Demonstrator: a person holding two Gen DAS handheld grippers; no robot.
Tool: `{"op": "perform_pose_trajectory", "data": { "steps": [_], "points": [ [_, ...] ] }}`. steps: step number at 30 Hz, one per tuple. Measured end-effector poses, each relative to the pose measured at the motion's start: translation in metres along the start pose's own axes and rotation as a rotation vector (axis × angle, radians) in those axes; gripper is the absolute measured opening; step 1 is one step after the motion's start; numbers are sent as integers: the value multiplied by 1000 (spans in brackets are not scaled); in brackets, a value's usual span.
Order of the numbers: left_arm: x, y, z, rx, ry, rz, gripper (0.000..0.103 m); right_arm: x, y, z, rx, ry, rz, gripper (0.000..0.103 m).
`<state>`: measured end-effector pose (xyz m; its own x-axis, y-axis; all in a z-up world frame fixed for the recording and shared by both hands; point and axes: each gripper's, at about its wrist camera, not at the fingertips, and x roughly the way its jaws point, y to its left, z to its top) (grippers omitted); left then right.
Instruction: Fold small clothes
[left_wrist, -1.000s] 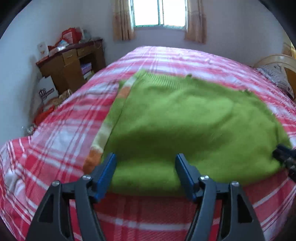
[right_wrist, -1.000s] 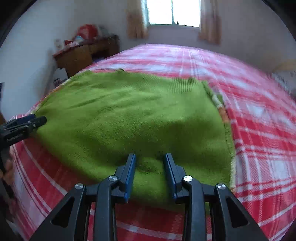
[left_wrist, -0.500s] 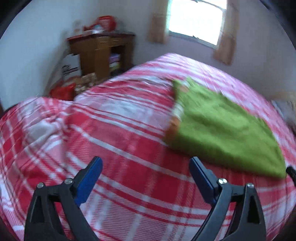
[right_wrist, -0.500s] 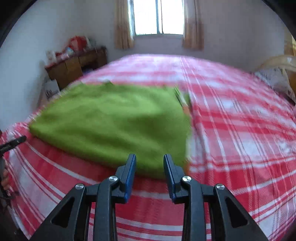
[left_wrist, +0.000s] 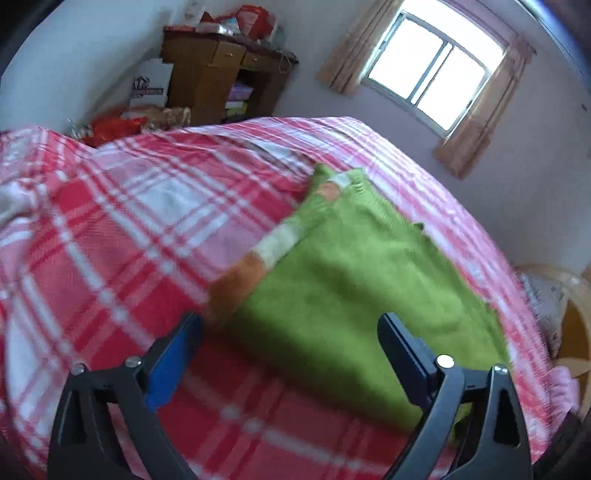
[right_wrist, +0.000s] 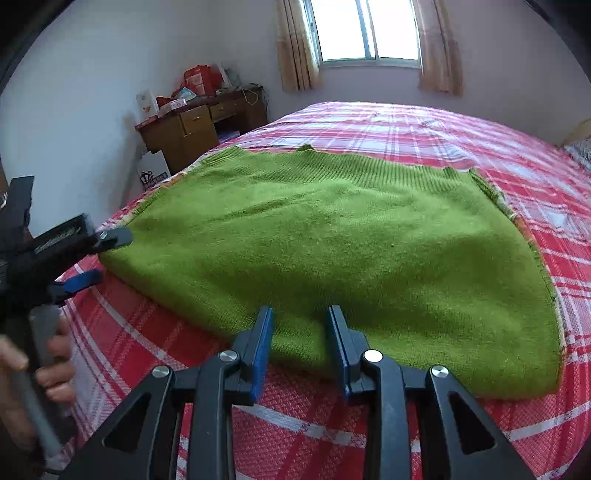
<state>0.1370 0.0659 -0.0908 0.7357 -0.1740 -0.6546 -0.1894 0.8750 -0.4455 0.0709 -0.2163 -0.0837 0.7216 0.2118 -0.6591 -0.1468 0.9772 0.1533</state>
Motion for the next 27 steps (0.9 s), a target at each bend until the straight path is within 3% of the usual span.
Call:
{"op": "perform_pose_trajectory", "data": {
  "steps": [1,3,5,6,9,13,14,15,16,19,22,27],
  "points": [
    [3,-1,2,-17,0,-12,84,1,-3,-1,10,-1,11,31],
    [10,-3,7,-42,-6,-19,60,0,-5,-1,24,-7,28,31],
    [15,1,10,-63,-10,-2,43,1,-7,-2,28,-12,35,31],
    [14,3,9,-80,-19,-5,39,0,-7,-3,30,-14,37,31],
    [13,5,7,-81,-38,-7,38,-1,-11,-4,48,-20,58,31],
    [14,0,10,-83,-32,10,48,0,-11,-6,69,-27,84,31],
    [15,-4,14,-74,-29,18,44,0,-11,-6,74,-28,88,31],
    [16,-8,16,-61,-22,9,25,0,-12,-6,80,-30,94,31],
    [17,-12,19,-47,-15,7,22,0,-14,-7,87,-32,101,31],
    [9,-35,23,36,-37,8,18,0,-16,-7,100,-36,116,31],
    [-7,-71,18,200,-96,-7,16,1,-14,-7,104,-38,120,31],
    [-20,-119,-12,411,-111,-115,15,1,-19,-8,116,-41,133,31]
  ]
}}
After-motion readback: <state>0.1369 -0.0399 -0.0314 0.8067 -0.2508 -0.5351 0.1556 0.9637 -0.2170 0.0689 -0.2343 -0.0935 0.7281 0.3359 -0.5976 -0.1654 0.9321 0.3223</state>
